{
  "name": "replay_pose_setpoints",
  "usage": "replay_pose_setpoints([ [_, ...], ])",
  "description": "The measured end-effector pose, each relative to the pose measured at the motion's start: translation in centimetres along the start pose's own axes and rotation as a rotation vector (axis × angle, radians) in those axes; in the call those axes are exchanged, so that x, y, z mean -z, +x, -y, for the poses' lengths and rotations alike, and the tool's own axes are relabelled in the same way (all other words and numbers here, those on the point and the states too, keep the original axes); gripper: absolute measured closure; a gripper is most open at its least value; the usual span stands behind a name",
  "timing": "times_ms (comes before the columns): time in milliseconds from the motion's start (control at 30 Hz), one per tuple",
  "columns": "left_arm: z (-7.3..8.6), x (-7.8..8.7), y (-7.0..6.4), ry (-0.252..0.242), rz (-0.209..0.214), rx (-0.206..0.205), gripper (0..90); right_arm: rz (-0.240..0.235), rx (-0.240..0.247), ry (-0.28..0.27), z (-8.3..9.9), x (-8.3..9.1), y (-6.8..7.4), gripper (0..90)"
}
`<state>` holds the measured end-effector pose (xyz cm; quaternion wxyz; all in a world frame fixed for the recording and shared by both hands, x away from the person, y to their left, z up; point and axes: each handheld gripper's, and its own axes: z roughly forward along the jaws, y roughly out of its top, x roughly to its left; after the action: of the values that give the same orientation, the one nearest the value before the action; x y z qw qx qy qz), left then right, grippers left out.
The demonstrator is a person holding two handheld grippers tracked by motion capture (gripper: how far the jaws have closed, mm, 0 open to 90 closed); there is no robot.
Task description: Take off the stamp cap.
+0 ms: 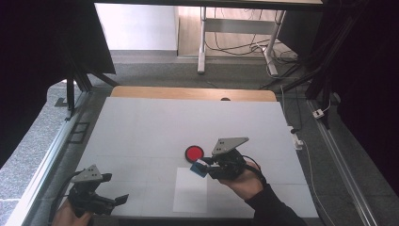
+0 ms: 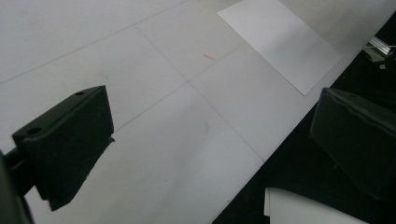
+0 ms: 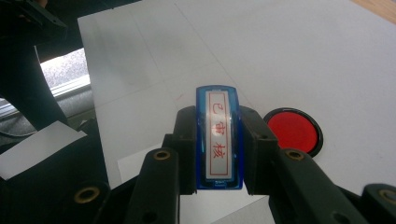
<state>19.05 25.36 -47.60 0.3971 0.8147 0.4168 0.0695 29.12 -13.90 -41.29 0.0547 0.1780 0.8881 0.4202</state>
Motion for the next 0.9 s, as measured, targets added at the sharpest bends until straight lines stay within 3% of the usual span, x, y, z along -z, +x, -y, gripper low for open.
replay_pose_setpoints([
  [300, -1.1, -0.8, -0.4, -0.051, 0.049, -0.04, 0.0, -0.009, 0.023, 0.003, -0.1, 0.3, 0.1, 70.8],
  [500, -1.9, -1.6, -1.1, -0.051, 0.083, -0.075, 0.0, -0.01, 0.036, 0.001, -0.1, 0.4, 0.2, 70.8],
  [633, -2.6, -2.2, -1.5, -0.043, 0.129, -0.084, 0.0, -0.014, 0.034, -0.006, -0.3, 0.6, 0.4, 70.8],
  [900, -3.8, -2.9, -2.0, -0.071, 0.151, -0.121, 0.0, -0.023, 0.047, -0.015, -0.4, 0.8, 0.5, 70.8],
])
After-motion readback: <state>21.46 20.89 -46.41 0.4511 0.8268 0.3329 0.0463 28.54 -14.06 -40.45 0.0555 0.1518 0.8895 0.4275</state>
